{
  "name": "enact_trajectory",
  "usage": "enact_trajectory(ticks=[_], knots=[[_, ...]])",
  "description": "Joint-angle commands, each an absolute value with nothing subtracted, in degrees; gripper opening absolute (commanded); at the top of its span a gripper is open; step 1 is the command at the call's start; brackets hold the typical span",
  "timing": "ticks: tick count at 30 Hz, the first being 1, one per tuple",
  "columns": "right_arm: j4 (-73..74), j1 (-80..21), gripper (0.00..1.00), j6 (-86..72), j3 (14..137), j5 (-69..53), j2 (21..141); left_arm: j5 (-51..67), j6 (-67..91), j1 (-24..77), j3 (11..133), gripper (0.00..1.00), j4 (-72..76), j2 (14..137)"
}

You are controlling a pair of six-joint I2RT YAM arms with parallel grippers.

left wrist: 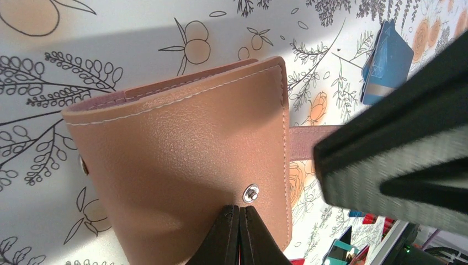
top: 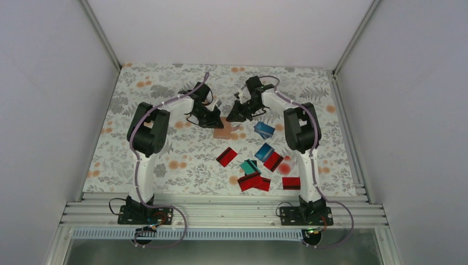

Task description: Put the credit cards into the card holder

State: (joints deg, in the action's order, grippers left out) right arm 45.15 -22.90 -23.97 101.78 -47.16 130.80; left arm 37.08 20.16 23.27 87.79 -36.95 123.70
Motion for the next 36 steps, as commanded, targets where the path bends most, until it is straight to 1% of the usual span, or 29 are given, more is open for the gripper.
enact_trajectory(ticks=[1,9,14,23,27,31,34,36], knots=[[44.3,-23.4,0.04,-24.9,102.4,-45.5,134.2,35.4,18.3,23.0,90.1,0.02,-39.5,124.1],[44.1,-23.4,0.04,-24.6,99.6,-43.0,135.5,37.7,17.1,22.9,93.0,0.02,-42.6,122.3],[44.9,-23.4,0.04,-24.4,99.9,-41.8,135.4,34.9,16.9,22.8,93.2,0.02,-44.2,122.1],[46.3,-23.4,0.04,-23.9,102.2,-41.6,134.5,33.6,15.6,22.8,88.6,0.02,-42.0,124.9],[48.0,-23.4,0.04,-23.5,104.9,-41.5,133.0,34.2,15.7,22.8,88.4,0.02,-41.6,125.9],[50.6,-23.3,0.04,-22.7,106.3,-38.4,130.1,33.6,15.3,22.8,87.9,0.02,-41.3,125.8],[52.4,-23.4,0.07,-22.1,105.3,-34.3,126.8,33.7,15.4,22.7,87.0,0.02,-40.6,125.7],[53.3,-23.4,0.10,-21.6,103.5,-31.0,124.1,33.7,15.5,22.8,86.6,0.02,-40.5,125.6]])
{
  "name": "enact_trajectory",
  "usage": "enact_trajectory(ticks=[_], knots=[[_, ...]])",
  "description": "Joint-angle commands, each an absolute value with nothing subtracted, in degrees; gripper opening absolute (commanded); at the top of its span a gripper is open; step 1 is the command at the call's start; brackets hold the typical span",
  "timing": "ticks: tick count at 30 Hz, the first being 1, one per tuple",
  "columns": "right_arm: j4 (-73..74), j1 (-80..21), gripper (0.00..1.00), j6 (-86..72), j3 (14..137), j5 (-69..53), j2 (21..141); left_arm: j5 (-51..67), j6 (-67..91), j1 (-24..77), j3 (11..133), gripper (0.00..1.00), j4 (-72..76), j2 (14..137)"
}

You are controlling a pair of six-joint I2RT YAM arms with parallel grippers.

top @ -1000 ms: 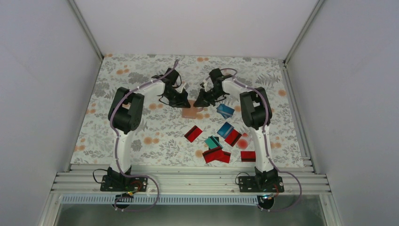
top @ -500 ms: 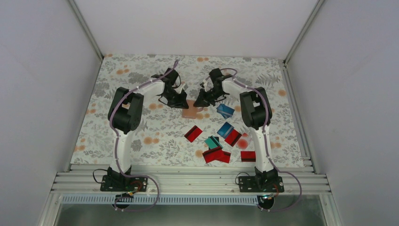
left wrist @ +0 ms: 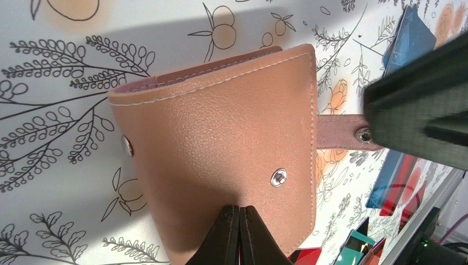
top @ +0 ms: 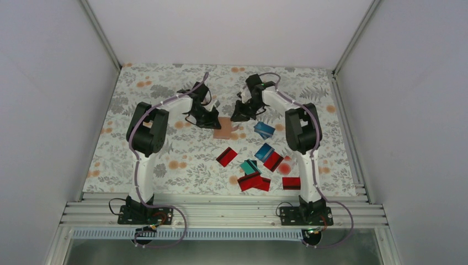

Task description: Put the credit cards into the card holder

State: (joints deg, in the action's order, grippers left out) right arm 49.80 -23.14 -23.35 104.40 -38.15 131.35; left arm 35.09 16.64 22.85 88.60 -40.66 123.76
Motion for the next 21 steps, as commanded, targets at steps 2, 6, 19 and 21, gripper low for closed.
enact_trajectory(ticks=[2,6,19,21], knots=[[53.6,-23.3,0.12,-21.3,101.5,-28.2,122.1,33.7,15.5,22.8,86.6,0.02,-40.3,125.7],[54.0,-23.3,0.16,-21.1,98.4,-24.1,119.5,33.5,15.2,22.8,86.9,0.02,-40.5,125.7],[51.0,-24.3,0.19,-21.2,93.8,-27.8,121.2,33.8,14.8,22.8,87.6,0.02,-41.2,126.1],[51.0,-24.3,0.18,-21.2,93.9,-28.1,121.6,33.9,14.7,22.8,87.6,0.02,-41.3,126.2]])
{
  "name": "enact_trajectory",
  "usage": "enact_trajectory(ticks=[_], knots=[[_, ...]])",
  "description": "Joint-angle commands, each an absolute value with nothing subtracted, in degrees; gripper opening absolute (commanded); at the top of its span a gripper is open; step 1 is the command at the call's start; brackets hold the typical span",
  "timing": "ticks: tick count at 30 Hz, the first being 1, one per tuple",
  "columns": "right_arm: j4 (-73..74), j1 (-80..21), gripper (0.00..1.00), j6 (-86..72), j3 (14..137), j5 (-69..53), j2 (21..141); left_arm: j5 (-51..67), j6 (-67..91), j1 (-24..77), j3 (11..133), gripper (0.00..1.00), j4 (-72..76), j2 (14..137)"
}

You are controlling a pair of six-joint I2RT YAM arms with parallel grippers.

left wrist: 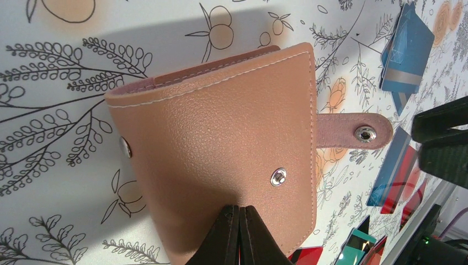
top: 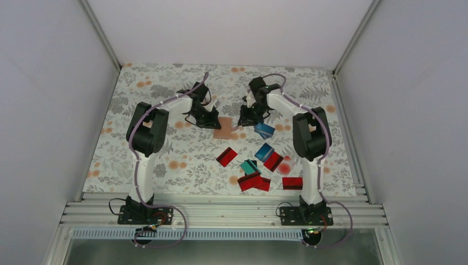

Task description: Put the credit cards into the card holder

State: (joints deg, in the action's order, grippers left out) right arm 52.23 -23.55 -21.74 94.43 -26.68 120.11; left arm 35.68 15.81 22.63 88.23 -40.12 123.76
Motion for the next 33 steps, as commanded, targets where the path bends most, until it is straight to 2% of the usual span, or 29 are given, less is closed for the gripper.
enact_trajectory(ticks=[1,21,26,28,30,33], knots=[[50.8,-24.3,0.18,-21.2,94.1,-28.3,121.8,33.9,14.7,22.8,87.5,0.02,-41.2,126.2],[51.1,-24.4,0.05,-21.1,95.9,-29.5,125.3,34.3,14.4,22.8,88.8,0.02,-41.7,127.2],[51.5,-24.4,0.04,-21.0,96.9,-29.5,125.2,34.4,14.3,22.8,89.4,0.02,-42.2,127.5],[51.8,-24.4,0.09,-20.9,97.3,-29.5,124.8,34.4,14.4,22.8,89.5,0.02,-42.2,127.6],[51.8,-24.4,0.19,-20.9,97.5,-29.5,124.0,34.4,14.4,22.8,89.6,0.02,-42.2,127.6],[51.8,-24.3,0.22,-21.1,97.5,-29.2,123.0,34.3,14.4,22.8,89.7,0.02,-42.3,127.8]])
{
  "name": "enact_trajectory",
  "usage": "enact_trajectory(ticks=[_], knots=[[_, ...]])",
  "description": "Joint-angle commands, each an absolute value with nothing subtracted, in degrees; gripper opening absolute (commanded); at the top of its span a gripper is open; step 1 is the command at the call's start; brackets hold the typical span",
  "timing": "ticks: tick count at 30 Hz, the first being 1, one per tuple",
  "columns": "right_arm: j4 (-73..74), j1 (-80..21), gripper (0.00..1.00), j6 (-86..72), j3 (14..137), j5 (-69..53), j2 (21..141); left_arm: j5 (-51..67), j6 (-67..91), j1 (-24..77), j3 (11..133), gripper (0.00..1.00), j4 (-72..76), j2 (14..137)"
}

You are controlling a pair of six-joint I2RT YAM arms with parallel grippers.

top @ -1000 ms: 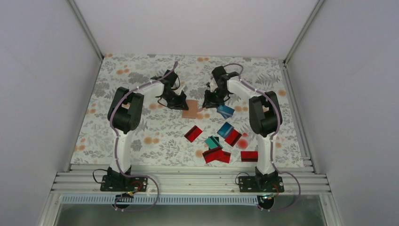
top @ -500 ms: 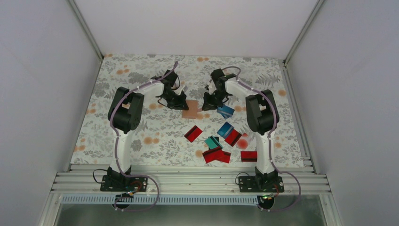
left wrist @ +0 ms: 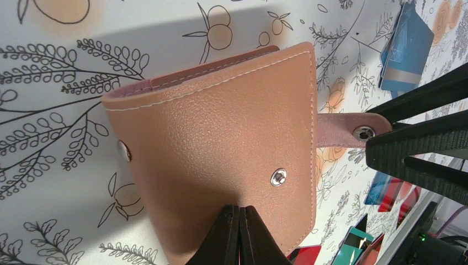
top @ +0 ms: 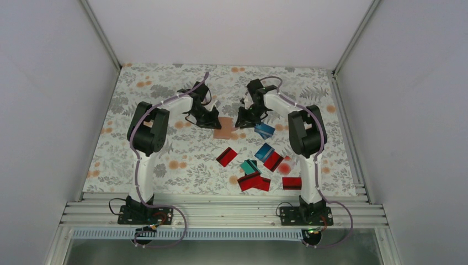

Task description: Put the credit cards into the card holder

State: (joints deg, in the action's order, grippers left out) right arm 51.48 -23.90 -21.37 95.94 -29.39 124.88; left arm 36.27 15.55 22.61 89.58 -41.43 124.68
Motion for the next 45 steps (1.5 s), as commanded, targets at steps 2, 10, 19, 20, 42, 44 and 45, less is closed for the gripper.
enact_trajectory(ticks=[2,10,19,20,42,44,45], knots=[[51.8,-24.3,0.19,-21.1,97.5,-28.7,122.8,34.4,14.4,22.8,89.6,0.02,-42.3,127.9],[52.4,-24.3,0.08,-20.8,97.4,-27.8,123.2,34.4,14.6,22.8,90.0,0.02,-42.4,128.0],[52.7,-24.2,0.14,-21.0,98.1,-26.7,122.3,34.3,14.8,22.9,89.8,0.02,-42.4,128.0],[52.6,-24.2,0.13,-21.0,98.1,-26.6,122.1,34.3,14.9,22.8,89.7,0.02,-42.3,128.0],[49.8,-24.3,0.04,-22.2,96.1,-32.9,121.1,34.2,15.4,22.9,89.6,0.02,-42.0,128.0],[49.6,-24.5,0.04,-22.5,96.5,-34.2,121.7,34.2,15.5,22.9,89.6,0.02,-41.9,128.0],[49.4,-24.5,0.04,-22.6,96.7,-34.8,121.9,34.2,15.5,22.9,89.7,0.02,-42.0,128.0]])
